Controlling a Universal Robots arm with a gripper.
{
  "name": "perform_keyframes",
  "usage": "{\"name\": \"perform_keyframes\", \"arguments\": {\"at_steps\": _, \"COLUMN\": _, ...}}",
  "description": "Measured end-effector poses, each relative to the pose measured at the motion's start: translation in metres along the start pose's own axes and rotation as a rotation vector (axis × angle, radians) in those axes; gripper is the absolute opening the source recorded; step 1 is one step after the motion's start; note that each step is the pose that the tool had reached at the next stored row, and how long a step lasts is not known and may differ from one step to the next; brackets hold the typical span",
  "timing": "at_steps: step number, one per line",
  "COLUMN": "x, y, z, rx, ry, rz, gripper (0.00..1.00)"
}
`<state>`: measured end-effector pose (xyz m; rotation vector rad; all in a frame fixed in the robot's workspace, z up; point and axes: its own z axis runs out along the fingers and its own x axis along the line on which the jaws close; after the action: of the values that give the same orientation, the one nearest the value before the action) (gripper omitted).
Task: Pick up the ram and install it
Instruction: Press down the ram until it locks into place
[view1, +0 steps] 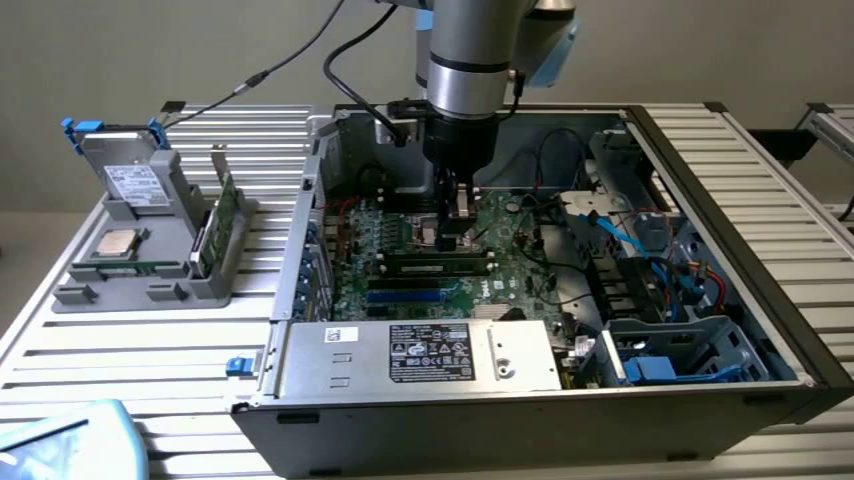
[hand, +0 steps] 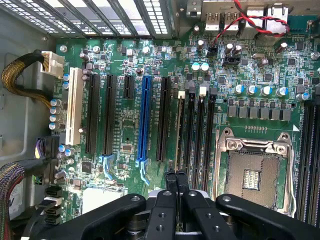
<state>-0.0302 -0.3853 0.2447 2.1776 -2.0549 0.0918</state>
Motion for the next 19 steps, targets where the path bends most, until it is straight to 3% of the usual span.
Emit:
{"name": "perform_keyframes", "arguments": {"at_steps": 9, "x": -0.0018, "y": -0.0001, "z": -0.0003, "rx": 0.0012, "ry": 0.0001, "rz": 0.003, "gripper": 0.1}}
{"name": "perform_keyframes", "arguments": {"at_steps": 12, "x": -0.0018, "y": -0.0001, "z": -0.0001, "rx": 0.0052, "ry": -0.0068, "rz": 0.032, "gripper": 0.1}}
{"name": "perform_keyframes", "arguments": {"at_steps": 19, "x": -0.0019, "y": -0.0002, "z": 0.0005, "rx": -0.0068, "ry": -0.0131, "rz": 0.138, "gripper": 0.1}}
